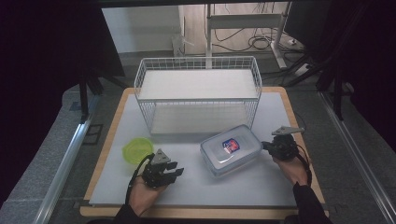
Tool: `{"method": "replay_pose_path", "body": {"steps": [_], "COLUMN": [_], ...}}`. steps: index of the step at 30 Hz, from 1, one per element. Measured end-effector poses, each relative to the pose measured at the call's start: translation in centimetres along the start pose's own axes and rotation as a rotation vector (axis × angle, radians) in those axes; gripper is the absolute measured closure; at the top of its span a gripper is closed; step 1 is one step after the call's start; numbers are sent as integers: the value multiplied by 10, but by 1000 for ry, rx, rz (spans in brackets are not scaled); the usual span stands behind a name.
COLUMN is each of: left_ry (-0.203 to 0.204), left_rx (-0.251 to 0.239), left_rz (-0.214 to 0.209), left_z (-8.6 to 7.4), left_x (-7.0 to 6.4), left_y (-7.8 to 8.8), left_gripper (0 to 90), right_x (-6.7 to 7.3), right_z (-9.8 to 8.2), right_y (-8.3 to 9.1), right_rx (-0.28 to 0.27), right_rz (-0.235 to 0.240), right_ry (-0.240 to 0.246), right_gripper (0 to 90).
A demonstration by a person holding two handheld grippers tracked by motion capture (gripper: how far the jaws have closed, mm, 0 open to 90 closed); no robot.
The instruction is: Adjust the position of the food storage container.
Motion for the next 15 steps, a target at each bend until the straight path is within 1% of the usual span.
{"method": "replay_pose_path", "body": {"steps": [2,3,4,6,9,10,12,15], "left_ry": [0,2,5,16,29,35,47,60], "left_rx": [1,1,4,5,13,16,19,18], "left_rz": [-1,-3,2,9,20,24,30,25], "left_z": [0,0,0,-1,-2,-3,-4,-3], "left_x": [1,1,2,3,8,9,13,17], "left_y": [0,0,0,0,0,0,-1,-2], "left_gripper": [627,634,640,651,678,686,708,739], "right_x": [1,4,7,17,38,44,54,64], "right_z": [0,-2,-4,-7,-12,-13,-13,-14], "right_y": [0,1,1,0,-4,-3,-3,-4], "right_rx": [8,19,29,49,82,85,92,91], "right_rz": [2,22,25,37,64,59,73,82], "right_ry": [1,0,10,38,84,93,112,110], "right_gripper": [894,894,895,895,895,895,894,894]}}
Point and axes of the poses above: each handheld gripper's, and its own axes: y roughly backward along the jaws, z roughly out of its top, x roughly to its left, the point moved 7 cm from there along -y, roughly forward along the jaws, and after that the axes turned 7 degrees about -y, right-handed, at the moved point
